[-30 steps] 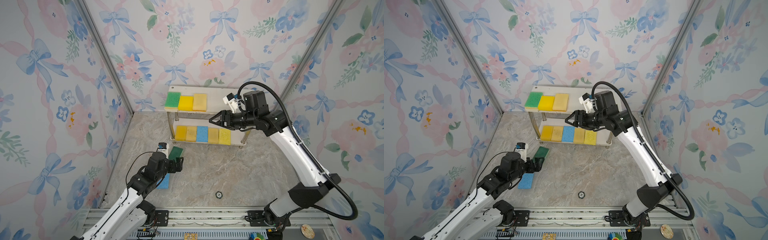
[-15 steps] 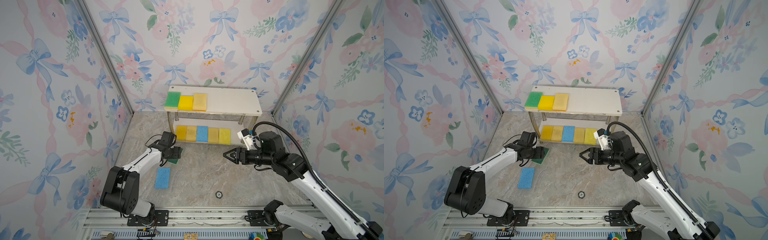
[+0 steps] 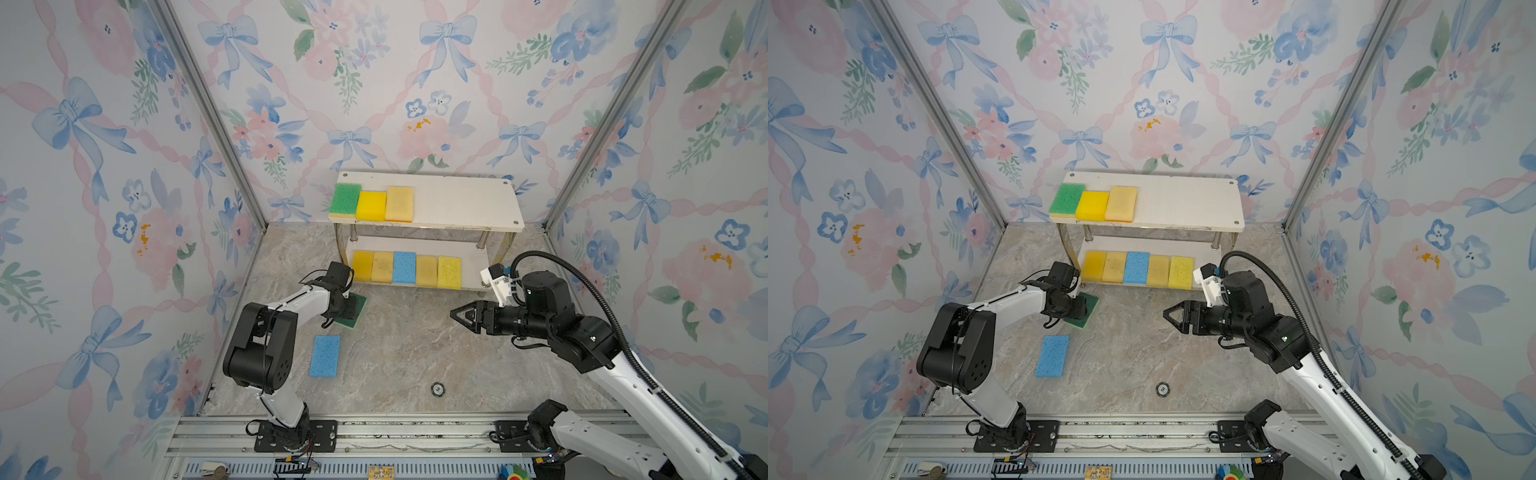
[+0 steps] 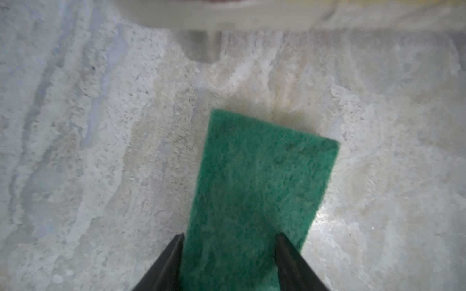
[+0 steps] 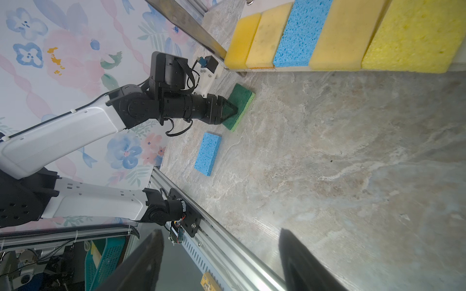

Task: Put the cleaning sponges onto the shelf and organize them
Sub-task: 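Withdraw the right gripper from the shelf while the left gripper reaches the green sponge, then grasp the green scouring sponge with the left gripper and lift it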

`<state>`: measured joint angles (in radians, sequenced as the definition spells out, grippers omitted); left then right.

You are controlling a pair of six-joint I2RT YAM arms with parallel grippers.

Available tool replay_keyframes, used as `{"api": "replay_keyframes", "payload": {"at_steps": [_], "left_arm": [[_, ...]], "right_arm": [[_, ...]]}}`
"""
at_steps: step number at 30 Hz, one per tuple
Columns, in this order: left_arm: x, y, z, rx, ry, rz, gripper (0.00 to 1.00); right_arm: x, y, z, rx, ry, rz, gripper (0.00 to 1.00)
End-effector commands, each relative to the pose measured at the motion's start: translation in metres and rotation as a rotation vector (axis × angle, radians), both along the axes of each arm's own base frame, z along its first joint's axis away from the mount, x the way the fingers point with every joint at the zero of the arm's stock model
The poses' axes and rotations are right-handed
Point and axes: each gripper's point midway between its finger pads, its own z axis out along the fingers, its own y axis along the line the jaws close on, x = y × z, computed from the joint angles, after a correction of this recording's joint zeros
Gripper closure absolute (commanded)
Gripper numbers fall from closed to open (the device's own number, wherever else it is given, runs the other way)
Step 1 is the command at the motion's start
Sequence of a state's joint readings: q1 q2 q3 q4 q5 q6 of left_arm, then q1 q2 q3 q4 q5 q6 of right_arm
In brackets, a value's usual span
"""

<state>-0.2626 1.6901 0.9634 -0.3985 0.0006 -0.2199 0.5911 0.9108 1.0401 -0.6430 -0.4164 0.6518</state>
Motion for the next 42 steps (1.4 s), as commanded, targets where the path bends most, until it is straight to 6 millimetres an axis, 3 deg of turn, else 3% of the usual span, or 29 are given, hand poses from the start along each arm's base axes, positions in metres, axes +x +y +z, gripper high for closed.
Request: {"api": "replay_keyframes", "payload": {"at_steps": [1, 5, 18, 23, 27, 34, 42], "left_arm": [[-0.011, 0.001, -0.018, 0.009, 0.067, -0.021, 0.51], [-0.016, 0.001, -0.024, 0.003, 0.086, -0.024, 0.54], [-0.024, -0.003, -0.031, -0.024, 0.118, -0.031, 0.95], [-0.026, -0.009, -0.028, -0.058, 0.117, -0.042, 0.98], [-0.026, -0.013, -0.023, -0.075, 0.107, -0.048, 1.00], [-0.025, -0.024, -0.009, -0.080, 0.067, -0.081, 1.00], [-0.028, -0.039, -0.001, -0.111, 0.053, -0.122, 1.00]], "right_arm": [[0.005, 0.006, 0.002, 0.007, -0.006, -0.007, 0.25], [0.006, 0.012, 0.002, -0.002, -0.007, 0.001, 0.25], [0.011, 0.018, 0.000, -0.038, 0.004, -0.012, 0.22], [0.012, 0.013, -0.006, -0.089, 0.003, -0.033, 0.16], [0.015, -0.004, -0.022, -0.176, -0.006, -0.090, 0.03], [0.022, -0.039, -0.055, -0.246, -0.103, -0.234, 0.03], [0.017, -0.056, -0.084, -0.229, -0.099, -0.320, 0.03]]}}
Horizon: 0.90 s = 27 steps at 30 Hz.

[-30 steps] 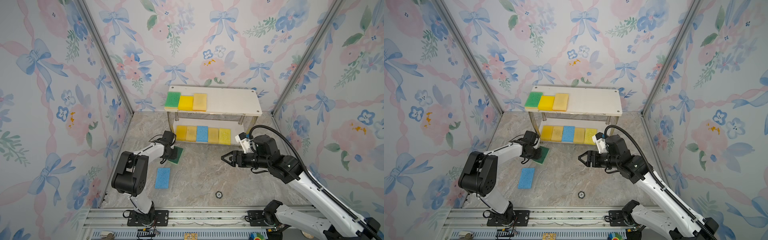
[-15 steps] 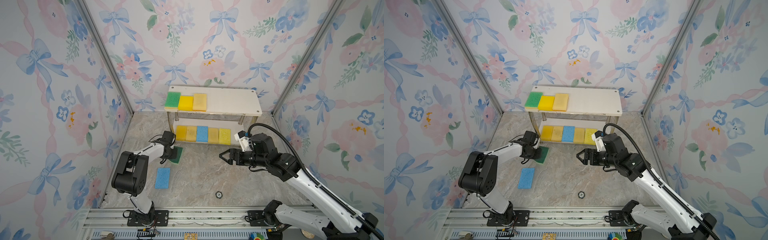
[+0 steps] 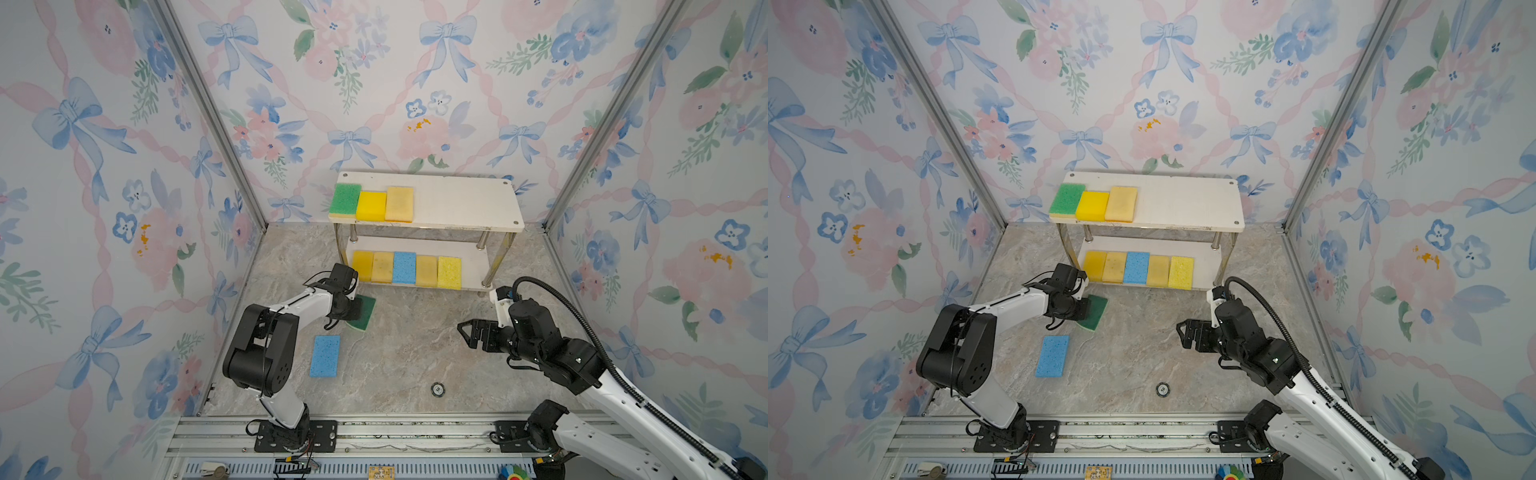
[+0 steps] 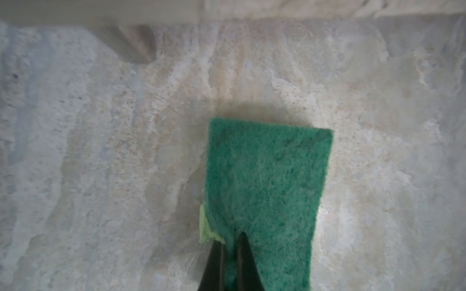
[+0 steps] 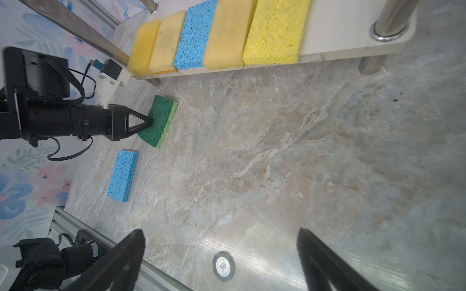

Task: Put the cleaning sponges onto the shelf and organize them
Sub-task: 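Grasp the green scouring sponge with the left gripper and lift it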

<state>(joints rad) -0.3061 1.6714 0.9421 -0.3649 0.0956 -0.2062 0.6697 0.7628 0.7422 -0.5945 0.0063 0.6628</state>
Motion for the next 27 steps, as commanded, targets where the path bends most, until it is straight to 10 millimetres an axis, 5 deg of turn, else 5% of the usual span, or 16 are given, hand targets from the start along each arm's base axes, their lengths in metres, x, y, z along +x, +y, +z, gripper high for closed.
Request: {"api": "replay_keyframes", "payload": {"at_steps": [1, 12, 19, 27], "left_arm": [[-0.022, -0.010, -0.005, -0.018, 0.060, -0.039, 1.00], [-0.033, -0.036, -0.008, -0.066, 0.080, -0.111, 1.00], [-0.052, -0.072, -0.011, -0.171, 0.136, -0.177, 1.00], [-0.068, -0.090, 0.022, -0.334, 0.100, -0.105, 1.00]], "right_arm": [[0.006, -0.002, 0.003, 0.029, -0.037, -0.051, 0.03], [0.004, 0.007, -0.047, 0.005, 0.071, -0.057, 0.03], [0.003, 0.020, -0.048, -0.033, 0.077, 0.005, 0.03], [0.003, 0.026, -0.050, -0.034, 0.066, 0.023, 0.03]]}}
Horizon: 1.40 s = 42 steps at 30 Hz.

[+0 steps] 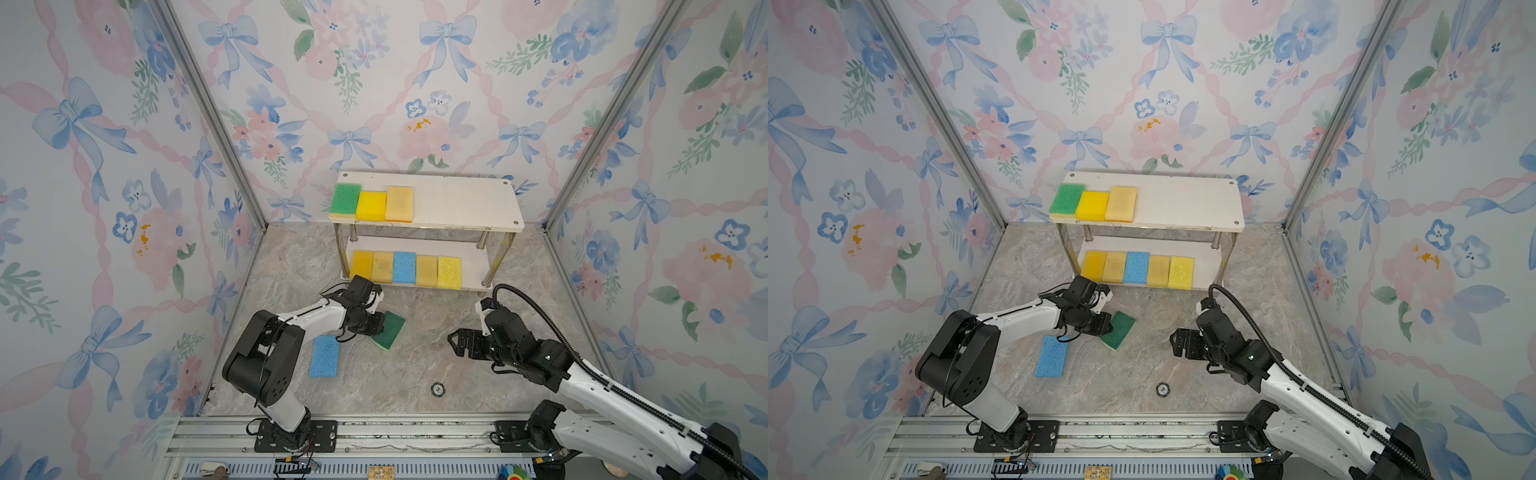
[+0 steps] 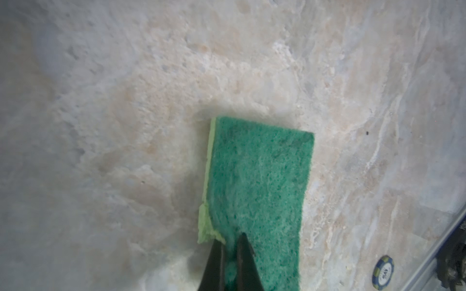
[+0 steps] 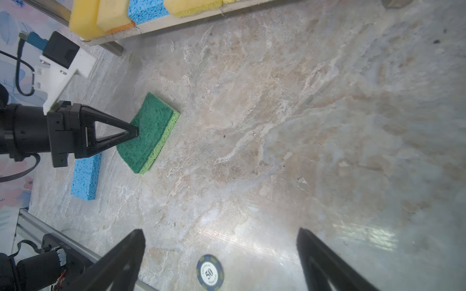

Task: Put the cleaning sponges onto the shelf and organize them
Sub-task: 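Grasp the green scouring sponge with the left gripper and lift it, then hold the green sponge with the left gripper while the right gripper grasps it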

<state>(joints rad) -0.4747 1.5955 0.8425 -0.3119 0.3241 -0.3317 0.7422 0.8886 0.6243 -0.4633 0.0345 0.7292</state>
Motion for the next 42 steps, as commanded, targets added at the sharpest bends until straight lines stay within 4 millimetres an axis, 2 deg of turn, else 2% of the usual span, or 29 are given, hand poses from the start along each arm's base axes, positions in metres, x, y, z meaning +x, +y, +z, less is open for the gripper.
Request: {"api": "replay_keyframes", "payload": {"at_steps": [1, 5, 14, 23, 29, 32, 36, 39, 42], "left_arm": [[-0.009, -0.010, 0.020, -0.113, 0.011, 0.063, 1.00], [-0.016, -0.012, 0.034, -0.201, -0.017, 0.150, 1.00], [-0.042, 0.001, 0.049, -0.414, -0.100, 0.411, 1.00], [-0.061, 0.042, 0.050, -0.633, -0.115, 0.772, 1.00], [-0.062, 0.055, 0.061, -0.747, -0.148, 0.855, 1.00], [-0.062, 0.053, 0.063, -0.769, -0.133, 0.859, 1.00], [-0.056, 0.047, 0.085, -0.811, -0.159, 0.831, 1.00], [-0.050, 0.039, 0.110, -0.828, -0.195, 0.788, 1.00], [-0.047, 0.028, 0.122, -0.820, -0.187, 0.739, 1.00]], "right_arm": [[0.004, 0.008, 0.008, 0.018, -0.036, 0.019, 0.03], [0.004, 0.010, 0.006, 0.018, -0.036, 0.028, 0.03], [-0.001, 0.012, 0.000, 0.021, -0.020, 0.038, 0.03], [-0.007, 0.015, -0.007, 0.044, -0.008, 0.028, 0.03], [-0.008, 0.024, -0.014, 0.032, 0.009, 0.040, 0.03], [-0.010, 0.035, -0.018, 0.046, 0.030, 0.053, 0.03], [-0.012, 0.060, -0.019, 0.117, 0.074, 0.098, 0.03], [-0.013, 0.084, -0.001, 0.179, 0.073, 0.173, 0.03], [-0.016, 0.108, 0.032, 0.229, 0.010, 0.273, 0.03]]}}
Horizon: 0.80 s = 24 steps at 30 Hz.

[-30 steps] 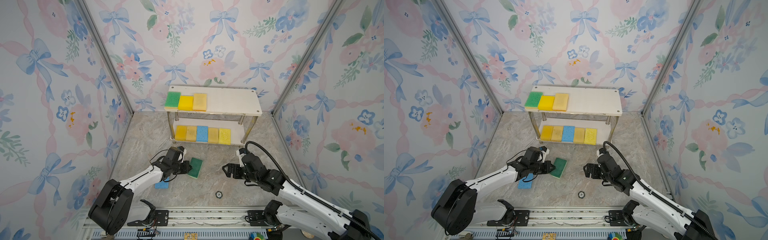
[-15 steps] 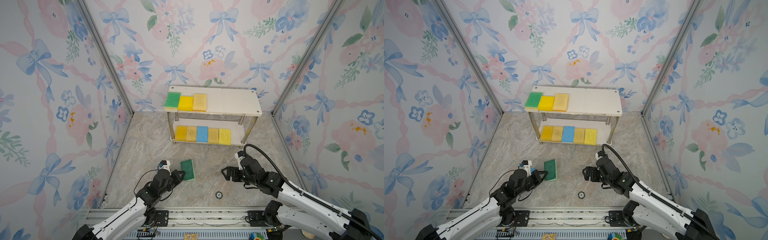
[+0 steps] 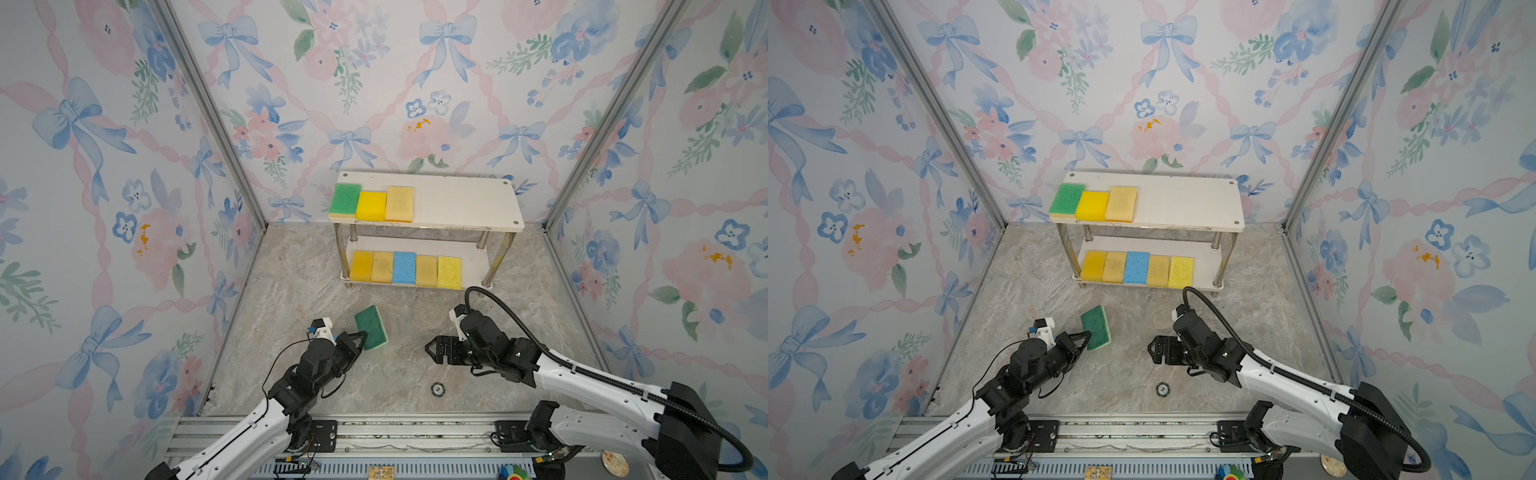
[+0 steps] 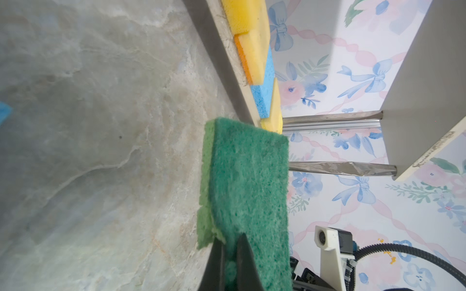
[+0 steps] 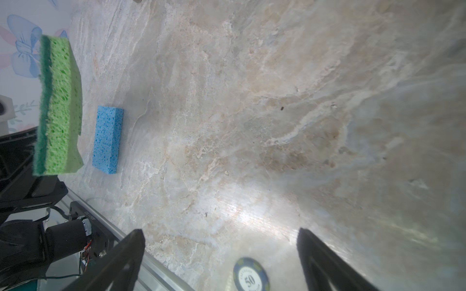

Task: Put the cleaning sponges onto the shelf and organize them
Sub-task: 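Hold the green sponge with the left gripper while the right gripper grasps it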

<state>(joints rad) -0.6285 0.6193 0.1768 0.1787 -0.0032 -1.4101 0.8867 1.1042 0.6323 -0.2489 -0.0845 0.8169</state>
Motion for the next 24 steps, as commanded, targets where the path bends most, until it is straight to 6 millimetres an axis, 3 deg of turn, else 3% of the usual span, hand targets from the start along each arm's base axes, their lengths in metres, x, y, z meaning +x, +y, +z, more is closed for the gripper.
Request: {"api": "replay_keyframes", "payload": {"at_steps": [1, 7, 11, 16, 24], "left_arm": [[0.005, -0.015, 0.031, -0.012, -0.073, -0.064, 1.00], [0.010, -0.028, 0.065, 0.013, -0.151, -0.118, 1.00], [0.010, -0.040, 0.084, 0.003, -0.177, -0.168, 1.00], [0.004, -0.055, 0.103, -0.005, -0.217, -0.211, 1.00], [-0.004, -0.062, 0.111, -0.015, -0.235, -0.231, 1.00]], "right_arm": [[-0.001, 0.043, 0.064, 0.155, -0.115, 0.130, 0.03], [-0.014, 0.079, 0.123, 0.235, -0.224, 0.253, 0.02], [-0.020, 0.093, 0.149, 0.279, -0.268, 0.290, 0.00], [-0.021, 0.103, 0.158, 0.284, -0.270, 0.304, 0.02], [-0.019, 0.108, 0.157, 0.272, -0.259, 0.291, 0.08]]}}
